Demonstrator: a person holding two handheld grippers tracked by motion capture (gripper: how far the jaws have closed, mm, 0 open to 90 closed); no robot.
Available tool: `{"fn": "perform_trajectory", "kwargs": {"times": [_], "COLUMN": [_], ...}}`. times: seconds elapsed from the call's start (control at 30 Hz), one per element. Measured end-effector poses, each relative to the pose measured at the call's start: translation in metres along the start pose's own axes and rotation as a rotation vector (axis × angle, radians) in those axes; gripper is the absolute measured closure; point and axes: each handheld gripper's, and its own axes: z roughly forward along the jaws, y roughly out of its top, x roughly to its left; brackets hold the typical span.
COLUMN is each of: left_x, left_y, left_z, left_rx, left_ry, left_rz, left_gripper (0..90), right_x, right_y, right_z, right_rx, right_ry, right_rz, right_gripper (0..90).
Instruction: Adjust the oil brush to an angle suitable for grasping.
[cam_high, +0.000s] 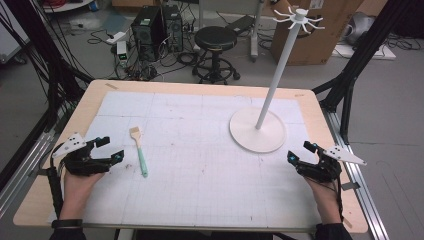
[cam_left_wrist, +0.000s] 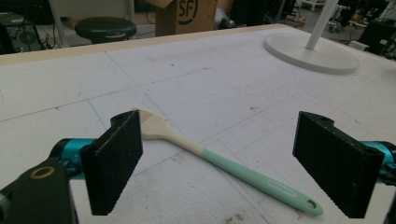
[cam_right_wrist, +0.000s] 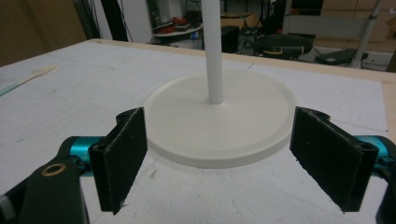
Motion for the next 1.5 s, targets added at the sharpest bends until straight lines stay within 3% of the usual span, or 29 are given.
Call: {"fn": "perform_trajectory", "kwargs": {"times": [0.4,0.7,0.87,1.07,1.5], "left_x": [0.003,0.000,-0.004,-0.006,-0.012], "left_y": [-0.005,-0.007,-0.009,-0.011,-0.015], "left_z": [-0.001,0.006,0.010,0.016,0.029], "left_rx": [0.034,0.073,0.132,0.188,0.264], "left_ry": [-0.035,-0.041,-0.050,-0.053,-0.082], "left_rz": [0.013,0.038,0.059,0.058,0.061], "left_gripper": [33.4,49.0,71.1,86.3,89.8], "right_x": [0.000,-0.005,-0.007,-0.009,-0.008], "right_y": [-0.001,-0.003,-0.004,-0.005,-0.006], "right_z": [-0.002,-0.007,-0.007,-0.006,-0.005], "right_rx": [0.009,0.006,0.016,0.025,0.029], "right_ry": [-0.012,-0.020,-0.027,-0.031,-0.029], "right_rz": [-0.020,0.009,0.004,0.009,0.003], "right_gripper": [18.7,18.8,19.5,19.7,20.4]}}
